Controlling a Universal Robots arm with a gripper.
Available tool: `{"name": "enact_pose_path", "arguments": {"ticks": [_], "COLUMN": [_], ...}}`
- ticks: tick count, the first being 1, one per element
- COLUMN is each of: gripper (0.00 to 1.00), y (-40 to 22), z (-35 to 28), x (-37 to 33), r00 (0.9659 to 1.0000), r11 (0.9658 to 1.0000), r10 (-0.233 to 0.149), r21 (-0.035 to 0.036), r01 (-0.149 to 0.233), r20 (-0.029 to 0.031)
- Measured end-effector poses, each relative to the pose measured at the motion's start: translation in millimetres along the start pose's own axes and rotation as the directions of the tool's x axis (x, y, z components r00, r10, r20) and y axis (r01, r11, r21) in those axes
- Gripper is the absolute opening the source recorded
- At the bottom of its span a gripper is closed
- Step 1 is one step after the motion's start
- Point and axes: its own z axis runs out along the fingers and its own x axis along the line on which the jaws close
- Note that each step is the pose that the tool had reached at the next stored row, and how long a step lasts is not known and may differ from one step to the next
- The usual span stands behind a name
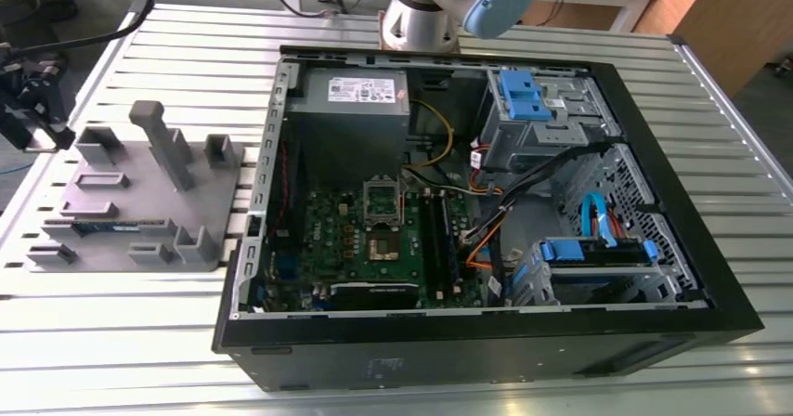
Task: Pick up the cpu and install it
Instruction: 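Pick up the cpu and move it towards the insertion slot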
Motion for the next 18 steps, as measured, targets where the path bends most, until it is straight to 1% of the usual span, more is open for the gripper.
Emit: {"name": "enact_pose_path", "arguments": {"ticks": [2,11,18], "gripper": [0.47,0.47,0.47], "y": [0.0,0.1,0.2], "z": [-3.6,-26.4,-40.2], "x": [-0.1,-0.8,-1.2], "r00": [1.0000,1.0000,1.0000], "r11": [1.0000,1.0000,1.0000], "r10": [0.000,0.000,0.000], "r21": [-0.0001,-0.0002,-0.0002], "r01": [0.000,0.000,0.000], "r20": [0.0002,0.0004,0.0003]}}
